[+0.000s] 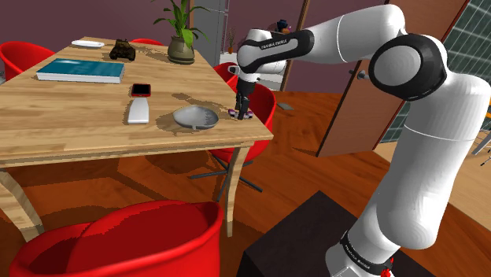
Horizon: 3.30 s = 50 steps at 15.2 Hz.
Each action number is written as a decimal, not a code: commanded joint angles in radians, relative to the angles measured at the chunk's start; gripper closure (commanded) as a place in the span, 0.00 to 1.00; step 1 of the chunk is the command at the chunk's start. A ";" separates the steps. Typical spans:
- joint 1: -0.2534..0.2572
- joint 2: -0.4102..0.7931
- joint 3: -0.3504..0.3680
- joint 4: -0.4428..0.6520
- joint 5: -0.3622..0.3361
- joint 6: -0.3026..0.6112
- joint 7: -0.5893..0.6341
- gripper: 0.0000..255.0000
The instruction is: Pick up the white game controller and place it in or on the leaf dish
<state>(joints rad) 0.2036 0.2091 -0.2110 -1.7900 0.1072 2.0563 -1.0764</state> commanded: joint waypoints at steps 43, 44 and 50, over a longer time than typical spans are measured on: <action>0.090 -0.021 0.056 0.282 -0.035 -0.292 0.180 1.00; 0.103 -0.016 0.065 0.289 -0.038 -0.293 0.202 1.00; 0.181 0.034 0.113 0.362 -0.052 -0.310 0.331 1.00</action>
<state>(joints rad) 0.3691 0.2270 -0.1068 -1.4587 0.0577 1.7594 -0.7719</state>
